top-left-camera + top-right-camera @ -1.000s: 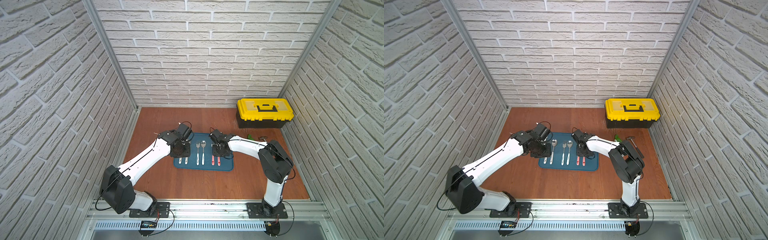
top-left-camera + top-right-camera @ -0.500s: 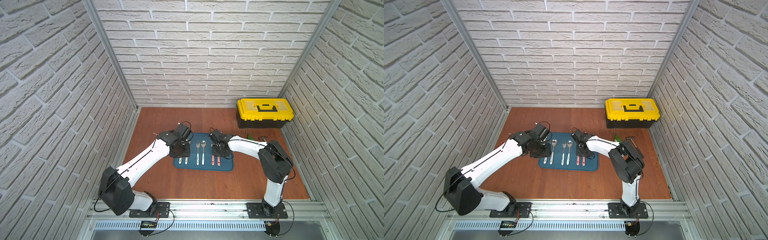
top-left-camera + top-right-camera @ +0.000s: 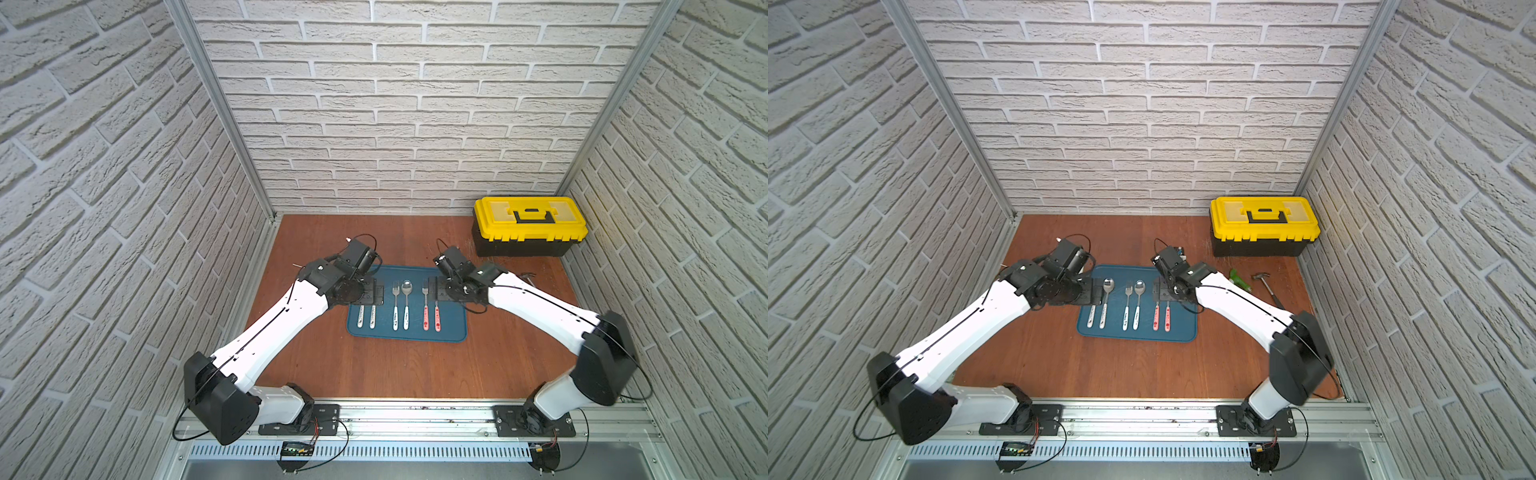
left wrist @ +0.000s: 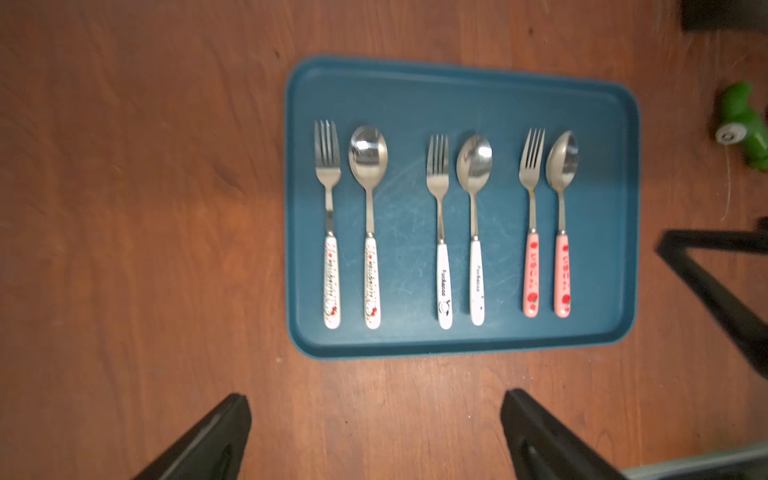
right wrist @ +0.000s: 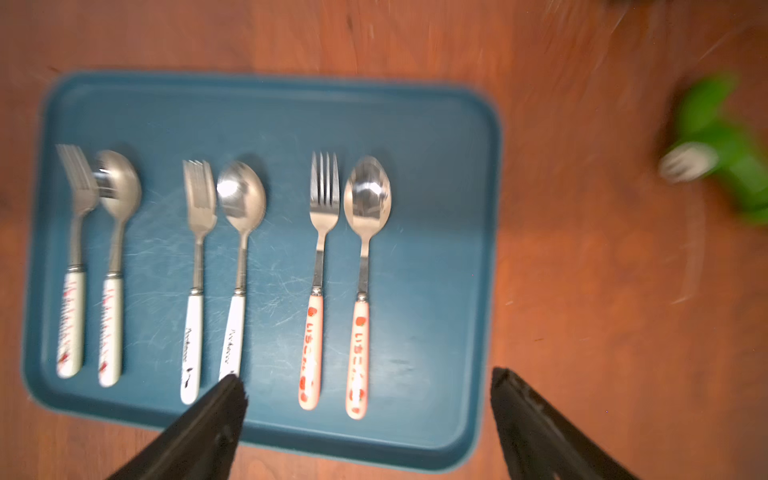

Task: Set the spoon and fork side by side
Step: Adjust the spoon on the tray, then reset both arms

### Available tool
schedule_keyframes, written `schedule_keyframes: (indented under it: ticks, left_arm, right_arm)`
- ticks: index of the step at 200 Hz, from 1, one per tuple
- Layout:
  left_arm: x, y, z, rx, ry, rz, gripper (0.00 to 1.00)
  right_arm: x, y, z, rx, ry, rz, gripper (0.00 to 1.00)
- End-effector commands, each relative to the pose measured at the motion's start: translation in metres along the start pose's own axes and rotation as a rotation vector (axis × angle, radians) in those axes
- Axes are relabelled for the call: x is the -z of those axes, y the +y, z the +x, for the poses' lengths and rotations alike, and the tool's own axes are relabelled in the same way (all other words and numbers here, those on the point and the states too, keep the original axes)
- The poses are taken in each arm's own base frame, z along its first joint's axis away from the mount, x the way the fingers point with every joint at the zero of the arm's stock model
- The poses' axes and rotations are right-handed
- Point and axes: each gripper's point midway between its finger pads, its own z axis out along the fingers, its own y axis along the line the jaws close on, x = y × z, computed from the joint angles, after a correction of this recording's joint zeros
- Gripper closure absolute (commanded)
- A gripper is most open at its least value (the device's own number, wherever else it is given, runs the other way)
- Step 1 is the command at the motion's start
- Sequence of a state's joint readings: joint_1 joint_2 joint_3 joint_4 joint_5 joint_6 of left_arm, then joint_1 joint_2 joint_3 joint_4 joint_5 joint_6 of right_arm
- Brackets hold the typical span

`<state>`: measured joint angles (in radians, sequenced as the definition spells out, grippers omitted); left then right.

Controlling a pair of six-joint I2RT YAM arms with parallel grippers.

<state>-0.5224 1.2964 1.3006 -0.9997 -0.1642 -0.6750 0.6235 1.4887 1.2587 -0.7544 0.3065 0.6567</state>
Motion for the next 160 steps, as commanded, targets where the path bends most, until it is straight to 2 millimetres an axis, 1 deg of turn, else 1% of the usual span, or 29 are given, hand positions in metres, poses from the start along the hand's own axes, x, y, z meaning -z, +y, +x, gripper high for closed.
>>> schedule_keyframes:
  ticks: [1,7,23,29,39,44,49,59,67,73,74,78,85,89,98,105,107,114,118,126,136,146,155,160]
  left_arm:
    - [0.042,0.044,-0.032,-0.072,-0.177,-0.228,0.02]
    - [0.052,0.057,-0.040,-0.071,-0.218,-0.305,0.02]
    - [0.077,0.092,-0.057,-0.052,-0.340,-0.502,0.02]
    - [0.083,0.100,-0.063,-0.042,-0.385,-0.536,0.02]
    - [0.081,0.105,-0.070,-0.079,-0.440,-0.521,0.02]
    - [0.078,0.104,-0.076,-0.109,-0.470,-0.477,0.02]
    - [0.072,0.098,-0.080,-0.159,-0.500,-0.403,0.02]
    - [0.065,0.088,-0.088,-0.249,-0.577,-0.269,0.02]
    - [0.061,0.099,-0.090,-0.217,-0.638,-0.248,0.02]
    - [0.056,0.105,-0.091,-0.180,-0.679,-0.214,0.02]
    - [0.057,0.107,-0.092,-0.175,-0.692,-0.214,0.02]
    - [0.050,0.109,-0.091,-0.182,-0.710,-0.182,0.02]
    - [0.032,0.115,-0.084,-0.192,-0.719,-0.145,0.02]
    - [0.023,0.122,-0.080,-0.181,-0.726,-0.138,0.02]
    - [0.005,0.142,-0.071,-0.131,-0.741,-0.162,0.02]
    - [-0.011,0.160,-0.064,-0.085,-0.751,-0.202,0.02]
    - [-0.012,0.163,-0.064,-0.076,-0.764,-0.211,0.01]
    - [-0.028,0.175,-0.058,-0.053,-0.780,-0.232,0.02]
    - [-0.040,0.181,-0.051,-0.057,-0.773,-0.238,0.02]
    - [-0.057,0.188,-0.046,-0.070,-0.773,-0.246,0.02]
    - [-0.078,0.202,-0.038,-0.018,-0.757,-0.263,0.02]
    - [-0.097,0.209,-0.031,0.038,-0.739,-0.260,0.02]
    - [-0.101,0.212,-0.036,0.085,-0.775,-0.244,0.02]
    - [-0.103,0.210,-0.038,0.064,-0.774,-0.228,0.02]
  right_arm:
    - [0.043,-0.046,-0.023,0.068,-0.160,0.156,0.01]
    - [0.053,-0.057,-0.030,0.071,-0.208,0.194,0.00]
    - [0.084,-0.096,-0.045,0.067,-0.347,0.345,0.01]
    - [0.093,-0.108,-0.050,0.075,-0.392,0.386,0.01]
    - [0.103,-0.123,-0.055,0.105,-0.442,0.426,0.01]
    - [0.102,-0.126,-0.056,0.139,-0.456,0.427,0.01]
    - [0.100,-0.128,-0.058,0.174,-0.472,0.420,0.01]
    - [0.089,-0.129,-0.058,0.287,-0.488,0.398,0.01]
    - [0.081,-0.133,-0.056,0.343,-0.490,0.383,0.01]
    - [0.076,-0.139,-0.053,0.339,-0.485,0.384,0.01]
    - [0.075,-0.141,-0.052,0.333,-0.483,0.384,0.01]
    - [0.072,-0.145,-0.050,0.324,-0.480,0.381,0.01]
    - [0.066,-0.152,-0.047,0.307,-0.477,0.374,0.01]
    - [0.062,-0.156,-0.045,0.298,-0.481,0.369,0.01]
    - [0.055,-0.161,-0.043,0.265,-0.514,0.346,0.01]
    - [0.050,-0.160,-0.042,0.254,-0.550,0.312,0.01]
    - [0.049,-0.160,-0.042,0.247,-0.563,0.305,0.01]
    - [0.044,-0.163,-0.040,0.223,-0.597,0.282,0.01]
    - [0.041,-0.163,-0.039,0.214,-0.613,0.269,0.01]
    - [0.034,-0.164,-0.036,0.209,-0.631,0.248,0.01]
    - [0.026,-0.168,-0.032,0.199,-0.634,0.239,0.01]
    - [0.018,-0.173,-0.028,0.182,-0.613,0.238,0.01]
    - [0.012,-0.178,-0.025,0.174,-0.589,0.233,0.01]
    - [0.008,-0.180,-0.023,0.176,-0.578,0.228,0.01]
